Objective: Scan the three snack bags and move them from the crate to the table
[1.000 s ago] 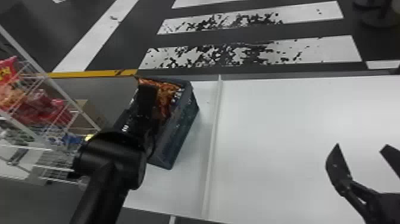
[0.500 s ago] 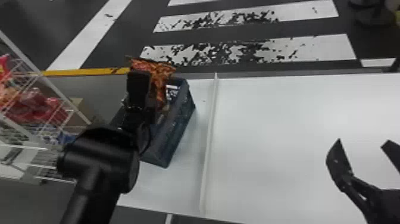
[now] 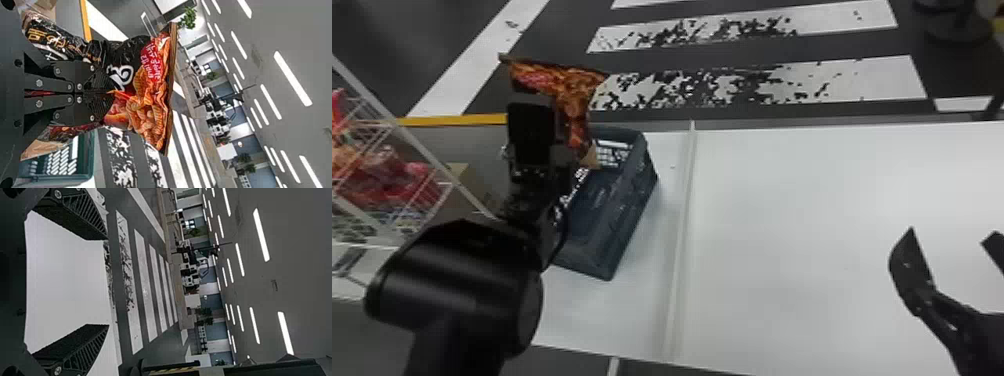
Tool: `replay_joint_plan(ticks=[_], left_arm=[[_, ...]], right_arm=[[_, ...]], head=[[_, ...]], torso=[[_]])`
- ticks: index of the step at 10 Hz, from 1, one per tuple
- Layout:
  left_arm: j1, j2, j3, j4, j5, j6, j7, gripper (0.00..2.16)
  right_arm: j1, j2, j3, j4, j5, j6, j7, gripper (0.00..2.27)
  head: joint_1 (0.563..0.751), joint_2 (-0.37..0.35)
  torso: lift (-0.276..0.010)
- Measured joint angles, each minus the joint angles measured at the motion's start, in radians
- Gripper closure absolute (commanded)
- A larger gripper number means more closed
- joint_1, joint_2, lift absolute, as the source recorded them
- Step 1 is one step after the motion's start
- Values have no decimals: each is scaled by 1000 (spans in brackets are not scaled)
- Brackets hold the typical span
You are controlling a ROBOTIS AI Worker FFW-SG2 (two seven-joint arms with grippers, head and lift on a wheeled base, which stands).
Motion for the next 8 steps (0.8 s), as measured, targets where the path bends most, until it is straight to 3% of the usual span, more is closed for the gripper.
replay_joint_plan(ticks=[2, 4, 6, 7, 8], left_arm=[[18, -12, 3, -71, 110, 30, -75, 2142], [15, -40, -13, -75, 234, 57, -223, 2142], [-11, -63, -94, 13, 297, 59, -417, 2142], [-32, -74, -158, 84, 309, 58, -476, 2142], [-55, -83, -224, 156, 310, 55, -503, 2142]], right_arm=[[-1, 3, -15, -4, -10, -11, 0, 90], [-3, 5, -27, -17, -14, -13, 0, 90], [-10, 8, -31, -26, -16, -13, 0, 90], [-15, 8, -32, -27, -18, -14, 0, 90], [-18, 8, -34, -28, -20, -18, 0, 90]], head=[[695, 170], [695, 69], [695, -30], [695, -94], [695, -151]], torso=[[-62], [-62], [-62], [-62], [-62]])
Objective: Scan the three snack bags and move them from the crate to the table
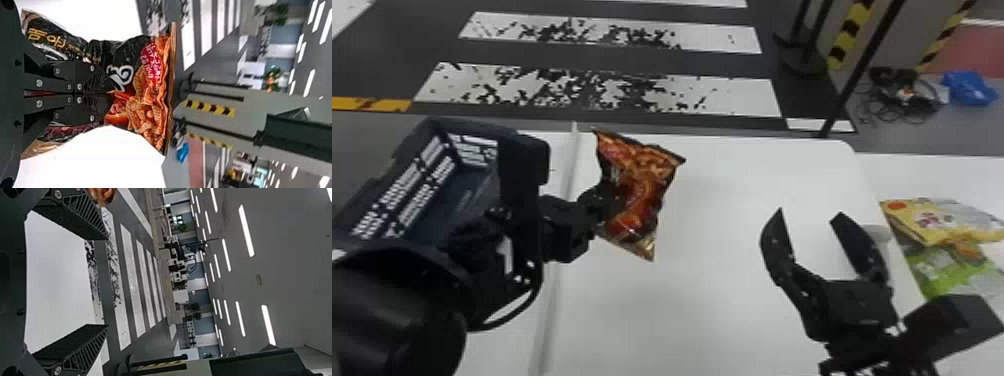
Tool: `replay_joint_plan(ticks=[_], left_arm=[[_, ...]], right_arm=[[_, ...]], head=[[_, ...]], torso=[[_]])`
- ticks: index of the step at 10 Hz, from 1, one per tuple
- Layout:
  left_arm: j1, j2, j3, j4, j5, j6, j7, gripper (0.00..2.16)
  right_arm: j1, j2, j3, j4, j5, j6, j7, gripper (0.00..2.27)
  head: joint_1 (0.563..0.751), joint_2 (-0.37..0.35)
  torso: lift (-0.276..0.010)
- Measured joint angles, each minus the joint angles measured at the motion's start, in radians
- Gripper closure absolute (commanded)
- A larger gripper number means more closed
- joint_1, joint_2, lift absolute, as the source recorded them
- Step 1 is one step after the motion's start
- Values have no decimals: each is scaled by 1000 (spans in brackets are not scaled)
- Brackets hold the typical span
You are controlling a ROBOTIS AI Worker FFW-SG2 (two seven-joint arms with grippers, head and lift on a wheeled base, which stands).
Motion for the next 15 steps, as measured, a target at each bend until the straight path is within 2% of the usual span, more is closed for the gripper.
replay_joint_plan(ticks=[1, 2, 4, 7, 8, 9, 10, 12, 14, 15], left_arm=[[-29, -16, -68, 91, -2, -20, -48, 2142], [-57, -46, -120, 193, -3, -81, -115, 2142], [-117, -108, -213, 351, 1, -132, -154, 2142], [-191, -167, -357, 516, -3, -181, -193, 2138], [-204, -189, -380, 557, -5, -184, -198, 1919], [-210, -205, -395, 581, -10, -187, -182, 586], [-218, -213, -399, 594, -15, -188, -170, -2], [-243, -218, -397, 628, -34, -210, -127, 29], [-248, -214, -387, 631, -60, -234, -120, 33], [-231, -208, -373, 595, -61, -244, -120, 33]], right_arm=[[-3, 0, -3, -3, -3, -4, 0, 90], [-6, 0, -3, -5, -4, -5, 1, 90], [-9, 0, -3, -6, -13, -6, 2, 90], [-4, -2, -4, -17, -17, -8, 2, 90], [-2, -2, -3, -18, -17, -10, 3, 90], [2, -2, -3, -18, -18, -17, 3, 90], [8, -3, -4, -20, -18, -28, 5, 87], [23, -6, -10, -25, -21, -49, 9, 87], [39, -8, -18, -31, -25, -70, 9, 87], [43, -10, -21, -34, -28, -74, 9, 87]], head=[[695, -208], [695, -265], [695, -332], [695, -350], [695, -350], [695, -350], [695, -350], [695, -350], [695, -350], [695, -350]], torso=[[-62], [-62], [-62], [-62], [-62], [-62], [-62], [-62], [-62], [-62]])
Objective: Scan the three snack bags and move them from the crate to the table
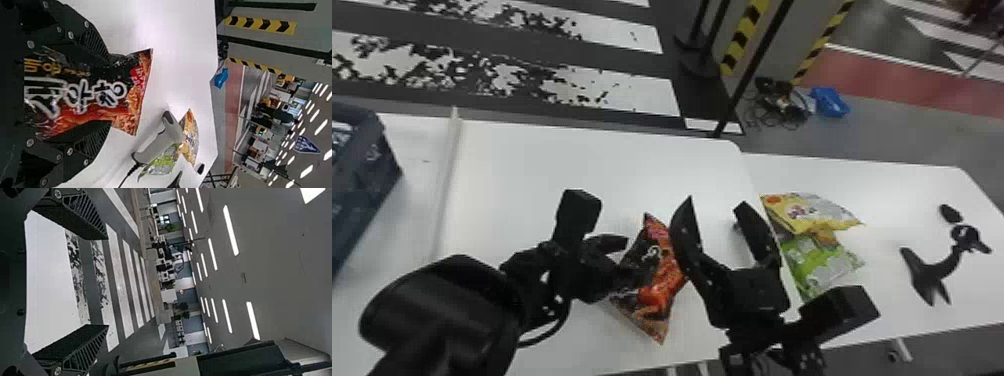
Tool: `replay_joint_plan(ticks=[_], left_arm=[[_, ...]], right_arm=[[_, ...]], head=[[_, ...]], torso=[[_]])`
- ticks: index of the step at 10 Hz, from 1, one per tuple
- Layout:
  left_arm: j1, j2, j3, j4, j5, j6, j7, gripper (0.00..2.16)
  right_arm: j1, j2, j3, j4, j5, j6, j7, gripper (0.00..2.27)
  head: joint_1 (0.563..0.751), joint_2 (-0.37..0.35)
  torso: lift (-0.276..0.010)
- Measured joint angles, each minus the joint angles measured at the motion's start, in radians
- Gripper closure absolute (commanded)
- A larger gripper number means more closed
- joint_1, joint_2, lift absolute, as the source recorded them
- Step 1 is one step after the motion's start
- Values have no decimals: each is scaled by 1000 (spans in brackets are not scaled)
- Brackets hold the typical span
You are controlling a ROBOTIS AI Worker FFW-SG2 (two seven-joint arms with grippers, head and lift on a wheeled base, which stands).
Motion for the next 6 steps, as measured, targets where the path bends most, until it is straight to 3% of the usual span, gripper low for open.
replay_joint_plan(ticks=[2, 3, 5, 6], left_arm=[[81, 15, 85, -141, -41, -5, 22, 33], [125, 20, 169, -202, -48, -6, 26, 33], [188, 31, 324, -284, -45, -23, 62, 33], [217, 54, 378, -321, -45, -63, 115, 36]], right_arm=[[4, -1, -9, -3, -3, 4, 6, 80], [4, -1, -13, 3, -6, 9, 12, 76], [-4, 0, -13, 27, -1, 21, 24, 66], [-12, 2, -13, 43, 4, 73, 104, 66]], head=[[695, -350], [695, -350], [695, -276], [695, -204]], torso=[[-62], [-62], [-62], [-62]])
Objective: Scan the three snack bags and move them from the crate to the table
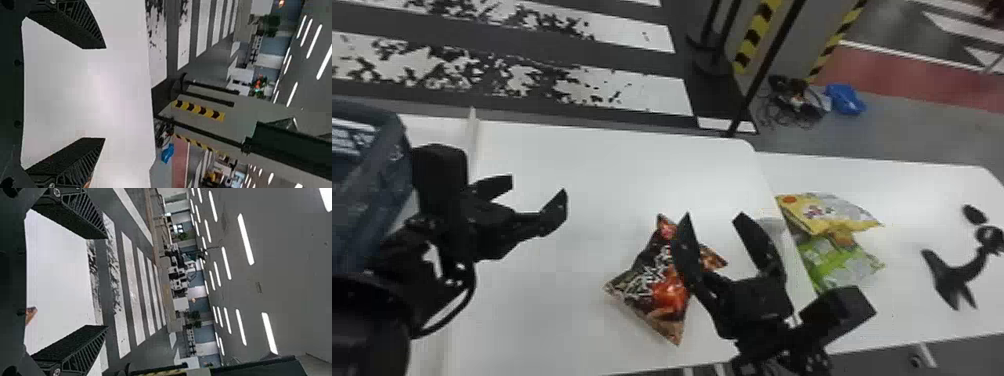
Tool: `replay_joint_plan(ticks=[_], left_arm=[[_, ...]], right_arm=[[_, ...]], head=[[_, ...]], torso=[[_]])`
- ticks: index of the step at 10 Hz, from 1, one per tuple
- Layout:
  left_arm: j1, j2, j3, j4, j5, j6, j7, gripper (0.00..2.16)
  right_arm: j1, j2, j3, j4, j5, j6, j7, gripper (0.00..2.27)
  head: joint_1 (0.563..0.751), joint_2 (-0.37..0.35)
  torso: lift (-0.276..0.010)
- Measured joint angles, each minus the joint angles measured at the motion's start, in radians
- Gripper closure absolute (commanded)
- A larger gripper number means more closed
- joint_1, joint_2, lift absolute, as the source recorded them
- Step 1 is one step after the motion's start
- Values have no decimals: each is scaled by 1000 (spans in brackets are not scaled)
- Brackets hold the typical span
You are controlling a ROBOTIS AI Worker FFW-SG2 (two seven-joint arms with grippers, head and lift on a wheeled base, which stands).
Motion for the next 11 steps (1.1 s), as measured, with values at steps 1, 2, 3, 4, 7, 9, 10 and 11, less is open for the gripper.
replay_joint_plan(ticks=[1, 2, 3, 4, 7, 9, 10, 11], left_arm=[[25, 23, 29, -19, -4, -55, 40, 36], [55, 40, 63, -29, -9, -128, 65, 36], [81, 45, 85, -38, -26, -185, 82, 36], [112, 45, 106, -54, -52, -234, 106, 36], [165, 42, 157, -74, -62, -271, 120, 36], [187, 46, 183, -83, -53, -267, 108, 36], [195, 52, 185, -89, -53, -263, 103, 36], [203, 64, 182, -99, -53, -253, 102, 36]], right_arm=[[-6, 1, -1, 12, 8, 54, 59, 70], [-7, 2, -2, 19, 19, 104, 84, 83], [-4, 1, -1, 21, 27, 136, 106, 90], [-1, 0, 10, 21, 46, 176, 140, 90], [-23, -8, 102, 33, 242, 316, 152, 90], [-73, -40, 226, 75, 462, 398, 54, 90], [-107, -56, 282, 108, 542, 418, -2, 90], [-145, -70, 333, 146, 615, 441, -65, 90]], head=[[695, -122], [695, -65], [695, -21], [695, 22], [695, 129], [695, 175], [695, 192], [695, 197]], torso=[[-62], [-62], [-62], [-62], [-62], [-62], [-62], [-62]])
